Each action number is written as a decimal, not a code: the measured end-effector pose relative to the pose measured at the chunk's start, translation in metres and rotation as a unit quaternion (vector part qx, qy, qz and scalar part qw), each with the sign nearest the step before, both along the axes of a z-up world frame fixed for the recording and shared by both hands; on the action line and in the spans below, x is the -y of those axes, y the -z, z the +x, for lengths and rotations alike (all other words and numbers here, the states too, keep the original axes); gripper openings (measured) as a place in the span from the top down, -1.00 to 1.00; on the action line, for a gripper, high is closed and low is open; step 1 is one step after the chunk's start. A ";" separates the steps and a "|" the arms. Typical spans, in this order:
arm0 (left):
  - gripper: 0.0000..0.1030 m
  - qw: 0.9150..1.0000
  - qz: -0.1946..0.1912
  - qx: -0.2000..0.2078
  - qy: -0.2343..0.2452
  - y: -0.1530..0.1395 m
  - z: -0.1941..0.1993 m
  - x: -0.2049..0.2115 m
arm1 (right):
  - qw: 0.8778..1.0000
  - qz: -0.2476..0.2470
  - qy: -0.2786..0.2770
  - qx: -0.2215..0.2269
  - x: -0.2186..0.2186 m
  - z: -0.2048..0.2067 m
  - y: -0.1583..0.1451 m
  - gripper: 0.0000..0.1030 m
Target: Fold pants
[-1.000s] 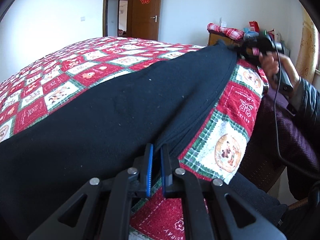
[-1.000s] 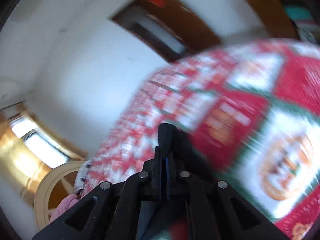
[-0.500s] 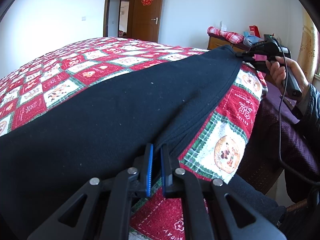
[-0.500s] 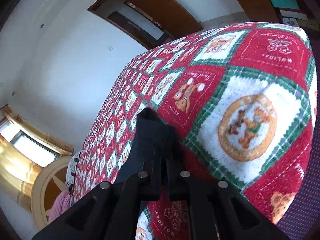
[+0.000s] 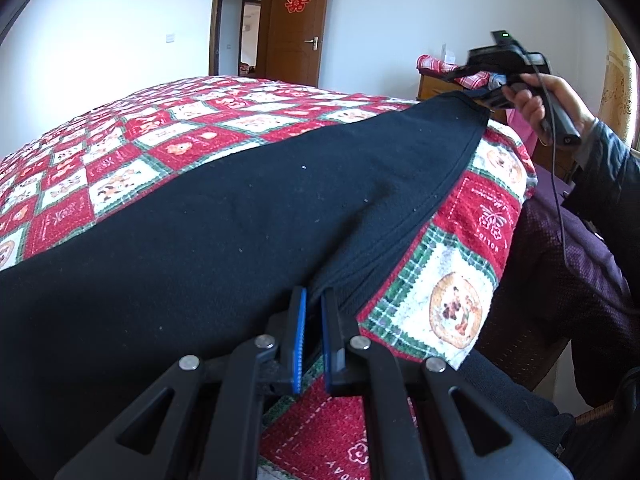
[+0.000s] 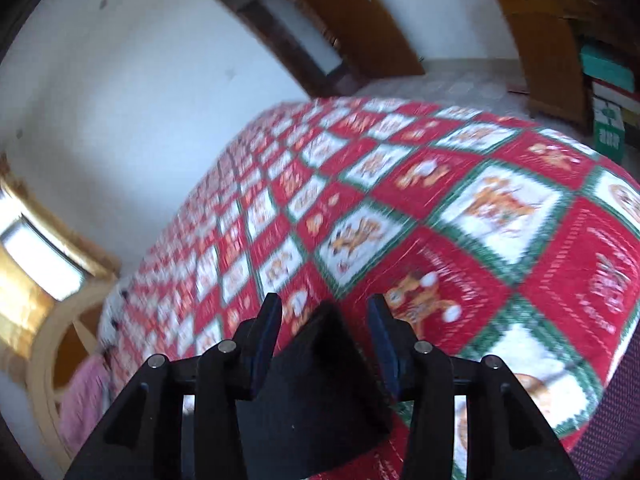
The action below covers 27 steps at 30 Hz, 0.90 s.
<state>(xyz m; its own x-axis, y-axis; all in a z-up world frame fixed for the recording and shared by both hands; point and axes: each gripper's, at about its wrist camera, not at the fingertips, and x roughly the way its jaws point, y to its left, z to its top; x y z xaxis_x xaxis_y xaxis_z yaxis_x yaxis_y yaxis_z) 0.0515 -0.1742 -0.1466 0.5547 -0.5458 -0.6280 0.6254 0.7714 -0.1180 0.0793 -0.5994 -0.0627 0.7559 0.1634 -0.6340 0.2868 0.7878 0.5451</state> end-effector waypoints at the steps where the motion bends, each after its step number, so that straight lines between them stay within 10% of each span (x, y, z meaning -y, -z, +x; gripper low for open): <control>1: 0.86 1.000 0.001 0.001 0.000 0.000 0.000 0.000 | 1.000 -0.007 -0.011 -0.012 -0.008 0.008 0.007 0.10; 7: 0.86 1.000 -0.003 0.000 0.000 0.001 0.000 0.000 | 0.999 -0.022 -0.031 -0.030 -0.024 0.018 0.034 0.84; 17: 0.85 1.000 -0.001 0.007 -0.003 0.003 -0.001 0.000 | 0.995 -0.083 -0.012 0.046 -0.037 0.020 -0.007 0.95; 21: 0.85 1.000 -0.004 0.009 -0.005 0.003 -0.003 0.000 | 0.995 -0.097 0.000 -0.024 -0.028 0.033 0.022 0.87; 24: 0.82 1.000 -0.003 0.015 -0.007 -0.002 -0.005 0.000 | 0.993 -0.117 0.015 -0.026 -0.025 0.029 0.027 0.11; 27: 0.72 0.999 0.009 0.042 -0.021 -0.015 -0.012 -0.002 | 0.989 -0.138 0.052 -0.028 -0.024 0.017 0.011 0.04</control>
